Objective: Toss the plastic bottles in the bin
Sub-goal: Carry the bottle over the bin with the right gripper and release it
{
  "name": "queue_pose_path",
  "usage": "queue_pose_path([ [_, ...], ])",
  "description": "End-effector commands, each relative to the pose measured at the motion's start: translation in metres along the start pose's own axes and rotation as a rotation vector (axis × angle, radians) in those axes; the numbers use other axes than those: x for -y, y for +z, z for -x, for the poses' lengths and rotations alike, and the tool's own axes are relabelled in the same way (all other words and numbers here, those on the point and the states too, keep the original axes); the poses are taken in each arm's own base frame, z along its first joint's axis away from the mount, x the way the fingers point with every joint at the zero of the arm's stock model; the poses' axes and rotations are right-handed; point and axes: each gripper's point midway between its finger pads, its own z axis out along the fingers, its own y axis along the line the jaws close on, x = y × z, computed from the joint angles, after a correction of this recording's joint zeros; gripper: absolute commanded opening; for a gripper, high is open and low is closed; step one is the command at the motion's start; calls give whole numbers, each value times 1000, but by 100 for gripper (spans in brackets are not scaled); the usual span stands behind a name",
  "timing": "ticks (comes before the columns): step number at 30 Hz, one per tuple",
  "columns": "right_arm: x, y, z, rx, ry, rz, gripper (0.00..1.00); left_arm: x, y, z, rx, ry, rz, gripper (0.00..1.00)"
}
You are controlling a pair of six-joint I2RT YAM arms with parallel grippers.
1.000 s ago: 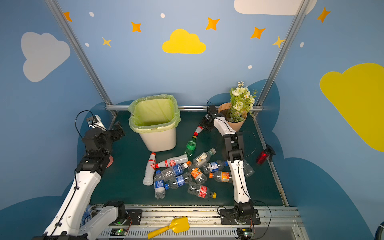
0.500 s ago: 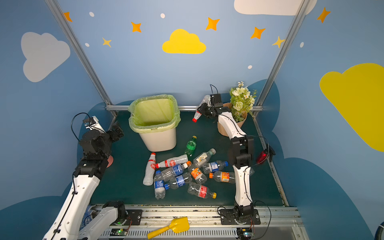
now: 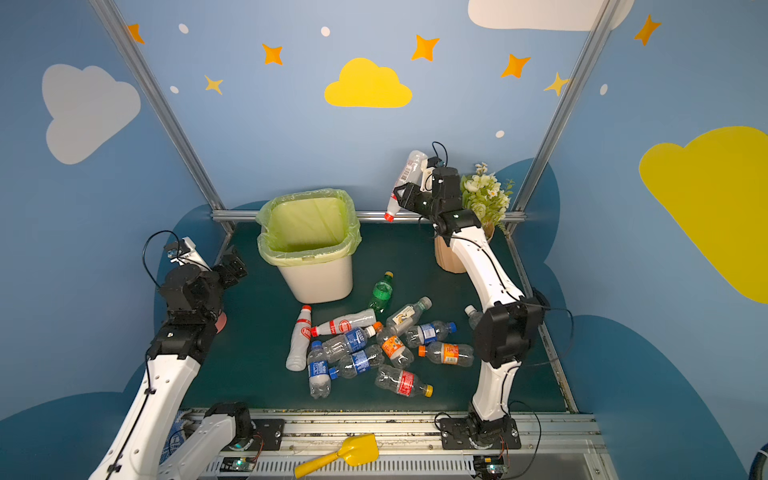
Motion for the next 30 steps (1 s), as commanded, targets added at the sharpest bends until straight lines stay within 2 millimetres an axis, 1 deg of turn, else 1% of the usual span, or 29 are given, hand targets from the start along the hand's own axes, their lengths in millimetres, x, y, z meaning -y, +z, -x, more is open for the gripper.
queue_pose_path([
  [1,-56,-45,48,194,-170,88,46,-7,-2,-1,4,-22,30,100],
  [3,-82,-58,52,237,-219,142,47,-8,-2,-3,-1,-25,36,100],
  [5,-108,-67,50,262,-262,207,47,-8,-2,-4,-3,-30,38,100],
  [6,-124,-71,47,273,-288,242,47,-8,-2,-4,-6,-32,38,100],
  [7,-135,-73,43,275,-306,265,47,-8,-2,-4,-6,-35,35,100],
  [9,-159,-70,27,258,-344,323,48,-7,-3,-3,-4,-37,31,100],
  [11,-181,-60,2,203,-378,379,48,-7,-5,-3,-1,-40,27,100],
  [13,-194,-39,-35,108,-405,415,50,-6,-6,-3,0,-44,20,100],
  [16,-198,-5,-87,-55,-423,438,54,-4,-7,-3,-2,-51,4,100],
  [17,-195,3,-98,-97,-429,428,56,-3,-8,-3,-7,-51,-2,100],
  [18,-195,8,-104,-124,-450,419,63,-2,-9,-3,-9,-50,-5,100],
  [19,-194,9,-102,-131,-472,400,72,-2,-11,-2,-13,-45,-7,100],
  [20,-194,6,-95,-115,-492,383,80,-2,-13,0,-11,-39,-8,100],
  [22,-196,-7,-69,-36,-542,338,88,-4,-18,5,0,-23,2,100],
  [23,-199,-20,-52,20,-568,318,92,-5,-21,7,8,-17,4,100],
  [24,-202,-33,-37,71,-590,303,94,-6,-24,10,16,-13,7,100],
  [25,-203,-42,-28,101,-603,295,95,-7,-27,11,20,-14,7,100],
  [26,-205,-58,-13,150,-616,285,96,-7,-30,12,25,-14,7,100],
  [29,-200,-92,8,244,-624,249,96,-7,-38,16,38,-17,3,100],
  [30,-195,-101,12,270,-623,230,96,-7,-41,17,42,-17,1,100],
])
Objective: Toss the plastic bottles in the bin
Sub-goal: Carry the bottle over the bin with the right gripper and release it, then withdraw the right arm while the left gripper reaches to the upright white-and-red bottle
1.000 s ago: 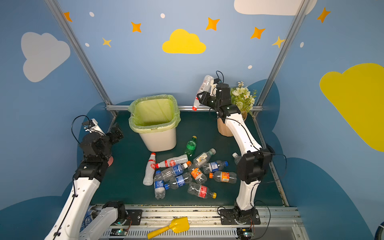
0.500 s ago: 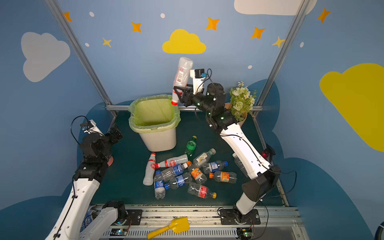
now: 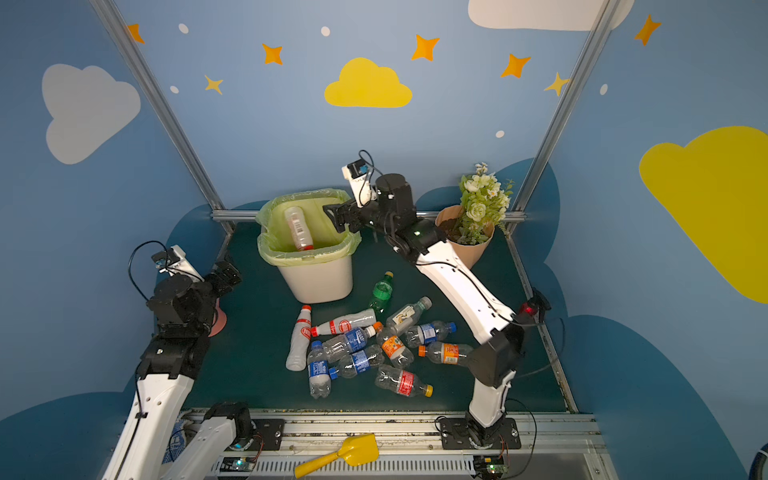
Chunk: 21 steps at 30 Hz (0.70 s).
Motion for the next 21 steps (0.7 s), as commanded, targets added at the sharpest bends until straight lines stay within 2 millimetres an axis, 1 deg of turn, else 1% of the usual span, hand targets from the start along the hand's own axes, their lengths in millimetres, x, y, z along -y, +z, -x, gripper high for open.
queue_pose_path([
  [1,11,-69,67,215,-81,-111,97,1,-11,7,16,19,1,100],
  [3,23,-86,58,211,-75,-152,97,4,-18,7,10,46,-4,100],
  [5,40,-99,43,187,-40,-204,97,5,-25,4,-9,82,14,100],
  [7,58,-112,22,161,7,-253,97,3,-32,-1,-30,106,35,100],
  [9,75,-123,-4,133,73,-297,97,0,-40,-10,-49,104,51,100],
  [10,84,-128,-21,110,110,-322,97,-2,-44,-16,-63,98,62,100],
  [14,114,-147,-82,10,256,-414,97,-5,-54,-55,-171,94,77,100],
  [17,129,-158,-124,-71,335,-479,97,-2,-59,-87,-252,100,76,100],
  [18,133,-161,-137,-94,363,-496,97,-1,-60,-99,-284,107,77,100],
  [21,138,-166,-166,-140,421,-521,97,8,-65,-132,-361,111,75,100],
])
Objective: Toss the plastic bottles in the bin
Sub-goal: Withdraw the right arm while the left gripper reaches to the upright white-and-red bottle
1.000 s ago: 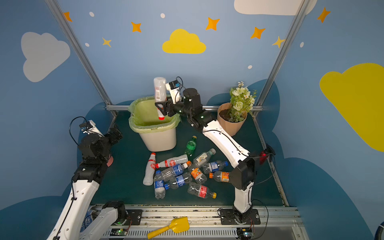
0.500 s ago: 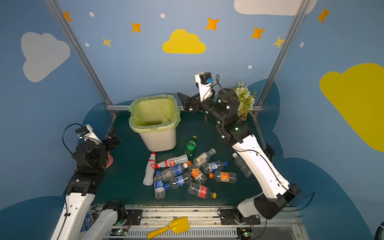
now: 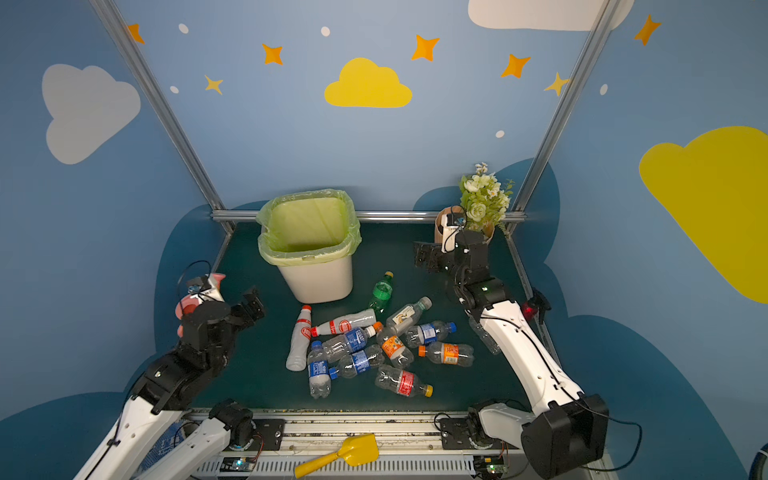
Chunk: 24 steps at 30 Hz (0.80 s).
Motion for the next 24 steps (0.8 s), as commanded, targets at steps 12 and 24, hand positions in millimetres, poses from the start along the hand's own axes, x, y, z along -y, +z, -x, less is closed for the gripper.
queue_pose_path([
  [12,36,-2,-32,-57,209,-77,97,33,28,-162,-439,104,-4,100],
  [24,43,-3,-37,-65,266,-82,97,38,47,-209,-705,76,-60,94],
])
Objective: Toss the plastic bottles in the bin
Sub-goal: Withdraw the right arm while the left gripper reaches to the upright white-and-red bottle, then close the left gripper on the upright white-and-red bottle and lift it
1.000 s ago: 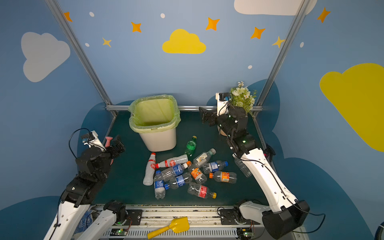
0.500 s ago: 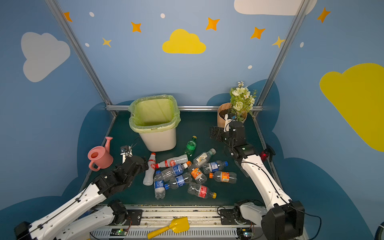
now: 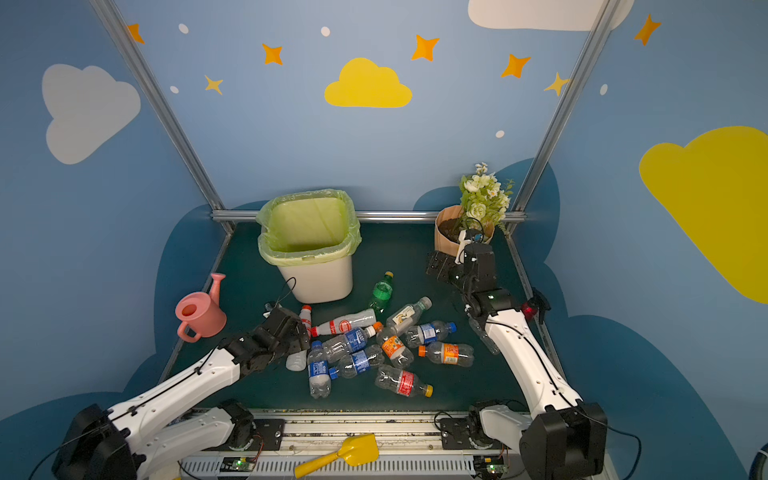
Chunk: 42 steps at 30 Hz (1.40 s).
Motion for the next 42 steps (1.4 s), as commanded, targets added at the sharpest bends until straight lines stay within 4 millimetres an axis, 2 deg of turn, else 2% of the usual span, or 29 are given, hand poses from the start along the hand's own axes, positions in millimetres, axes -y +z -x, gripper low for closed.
queue_pose_path([
  [1,4,0,-4,-10,26,-2,97,12,5,-5,-77,20,-46,92],
  [5,6,-1,-4,-6,34,-8,97,10,12,-7,-123,47,6,83],
  [11,8,-1,-6,-10,49,-7,97,10,21,-12,-194,78,60,77],
  [17,9,-1,-7,-15,57,-6,97,0,28,-18,-213,56,97,75],
  [27,9,1,-7,-20,70,6,97,-9,27,-22,-215,48,110,67],
  [33,10,1,-7,-19,73,4,97,-14,30,-26,-223,30,115,67],
  [42,11,1,-8,-20,84,0,97,-17,29,-26,-219,25,120,55],
])
